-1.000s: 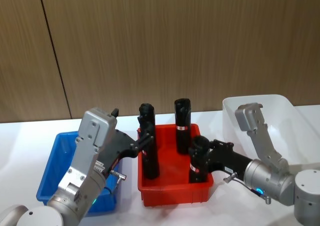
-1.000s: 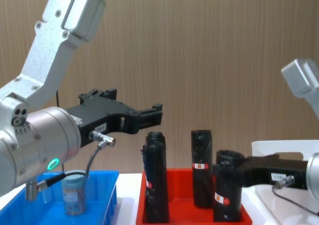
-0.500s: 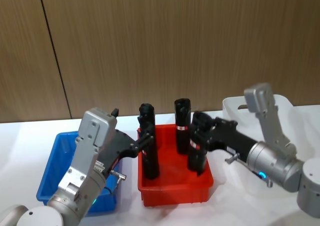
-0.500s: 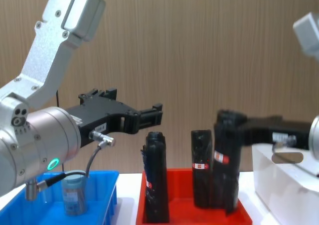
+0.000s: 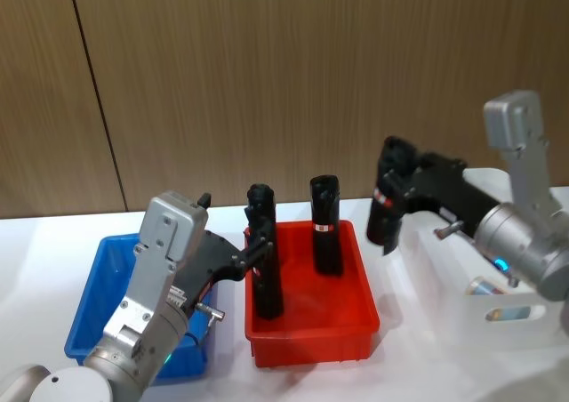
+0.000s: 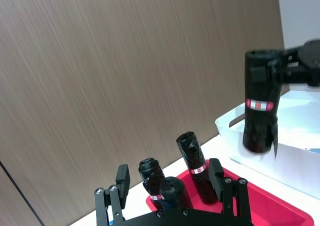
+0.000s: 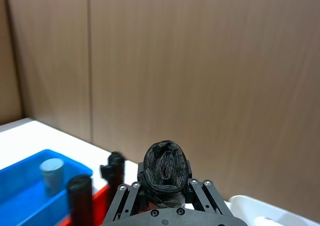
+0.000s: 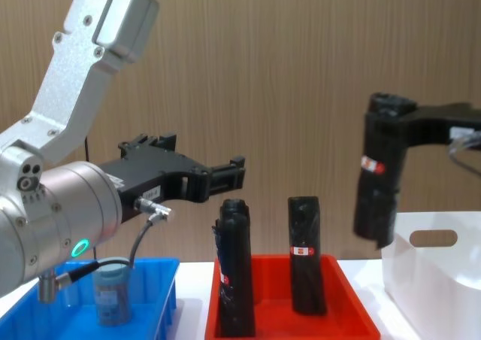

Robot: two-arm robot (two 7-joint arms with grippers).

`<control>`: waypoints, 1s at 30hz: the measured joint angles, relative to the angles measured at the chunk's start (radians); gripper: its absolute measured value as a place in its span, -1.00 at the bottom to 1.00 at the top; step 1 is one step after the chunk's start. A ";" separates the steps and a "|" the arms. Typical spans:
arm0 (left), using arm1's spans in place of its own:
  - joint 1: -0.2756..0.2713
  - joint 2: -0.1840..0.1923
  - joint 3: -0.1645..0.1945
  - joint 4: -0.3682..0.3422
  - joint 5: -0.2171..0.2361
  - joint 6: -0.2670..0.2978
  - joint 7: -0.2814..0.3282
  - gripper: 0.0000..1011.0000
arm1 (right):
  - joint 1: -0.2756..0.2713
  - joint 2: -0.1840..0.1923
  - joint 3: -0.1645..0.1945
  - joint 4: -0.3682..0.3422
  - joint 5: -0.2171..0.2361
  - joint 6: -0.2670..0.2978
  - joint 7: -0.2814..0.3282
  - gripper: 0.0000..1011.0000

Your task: Pick the cotton swabs from the blue box and place them into the white box.

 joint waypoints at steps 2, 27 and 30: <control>0.000 0.000 0.000 0.000 0.000 0.000 0.000 0.98 | 0.006 0.009 0.011 -0.003 -0.003 0.002 -0.013 -0.27; 0.000 0.000 0.000 0.000 0.000 0.000 0.000 0.98 | 0.082 0.052 0.080 0.168 -0.031 0.010 -0.102 -0.27; 0.000 0.000 0.000 0.000 0.000 0.000 0.000 0.98 | 0.095 0.051 0.082 0.212 -0.031 0.001 -0.105 -0.27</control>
